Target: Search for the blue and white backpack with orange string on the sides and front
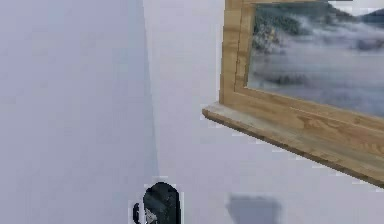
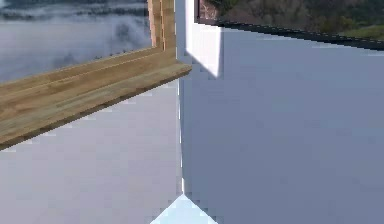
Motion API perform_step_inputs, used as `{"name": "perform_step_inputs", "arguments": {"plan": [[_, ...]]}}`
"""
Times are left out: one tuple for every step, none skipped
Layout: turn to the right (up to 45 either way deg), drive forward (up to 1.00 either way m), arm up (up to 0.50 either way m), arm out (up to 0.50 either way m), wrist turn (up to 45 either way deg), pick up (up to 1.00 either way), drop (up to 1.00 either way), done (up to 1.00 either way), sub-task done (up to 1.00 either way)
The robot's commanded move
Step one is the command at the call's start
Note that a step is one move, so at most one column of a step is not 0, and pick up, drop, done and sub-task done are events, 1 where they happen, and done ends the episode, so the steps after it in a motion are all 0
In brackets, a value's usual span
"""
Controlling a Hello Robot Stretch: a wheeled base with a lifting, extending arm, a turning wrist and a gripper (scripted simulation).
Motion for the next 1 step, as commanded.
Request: {"name": "perform_step_inputs", "arguments": {"plan": [[-12.0,0.00,0.00,0.00,0.0,0.00,0.00,0.00,0.00]]}}
